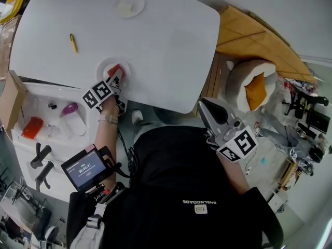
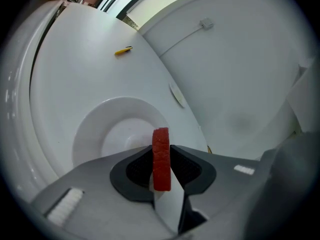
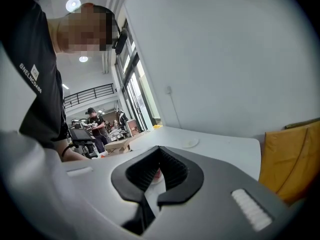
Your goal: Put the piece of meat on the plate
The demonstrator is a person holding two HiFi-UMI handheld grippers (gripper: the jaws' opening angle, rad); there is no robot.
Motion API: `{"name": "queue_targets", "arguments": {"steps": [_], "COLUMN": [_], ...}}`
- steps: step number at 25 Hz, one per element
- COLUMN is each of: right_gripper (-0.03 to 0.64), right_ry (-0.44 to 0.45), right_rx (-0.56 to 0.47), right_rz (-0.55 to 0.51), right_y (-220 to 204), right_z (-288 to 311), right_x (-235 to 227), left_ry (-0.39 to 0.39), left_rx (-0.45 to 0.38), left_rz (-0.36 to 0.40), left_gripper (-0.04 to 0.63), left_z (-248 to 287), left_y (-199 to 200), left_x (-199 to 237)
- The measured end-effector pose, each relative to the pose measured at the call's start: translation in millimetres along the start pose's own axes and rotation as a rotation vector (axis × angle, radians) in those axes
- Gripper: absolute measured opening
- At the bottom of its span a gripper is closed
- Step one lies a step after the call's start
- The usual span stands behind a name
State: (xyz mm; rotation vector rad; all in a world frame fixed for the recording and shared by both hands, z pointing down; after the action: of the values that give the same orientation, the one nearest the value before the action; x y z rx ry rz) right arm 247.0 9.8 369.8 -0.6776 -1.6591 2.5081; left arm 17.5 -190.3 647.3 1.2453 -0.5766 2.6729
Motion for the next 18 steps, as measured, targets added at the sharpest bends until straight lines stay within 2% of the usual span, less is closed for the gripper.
{"name": "queue_targets", "arguments": {"steps": [5, 11, 13, 18], "right_gripper": [0.005, 0.005, 0.005, 0.005], "right_ry": [0.000, -0.002, -0.001, -0.002], "right_rx": [-0.010, -0.018, -0.018, -0.026], "right_rz": [0.007, 0.010, 0.010, 0.005], "right_y": [1.5, 2.2, 2.2, 3.2], "right_z": [-1.5, -3.2, -3.2, -4.4], "right_x": [-0.8, -1.2, -1.6, -1.0], "left_ry": [0.024, 0.061, 0.065, 0.076], "left_rx": [-0.003, -0.020, -0.017, -0.005], "left_rz": [0.011, 0.083, 0.101, 0.141], "left_gripper": [0.126, 0.222, 0.271, 0.313], "left_z": [2.0, 1.5, 2.9, 2.1], "left_y": [0.2, 3.9, 4.5, 2.3], "left_x": [-2.3, -8.2, -10.4, -12.3]}}
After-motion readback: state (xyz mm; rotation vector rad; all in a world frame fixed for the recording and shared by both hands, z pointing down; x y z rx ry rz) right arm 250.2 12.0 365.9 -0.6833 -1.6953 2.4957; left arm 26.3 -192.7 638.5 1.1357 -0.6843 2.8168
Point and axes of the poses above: the fingertips, and each gripper's own axes: z forward along the fingers, x to its left, y out of its top, the point moved 4 cm from there along -z, backward along the fingers
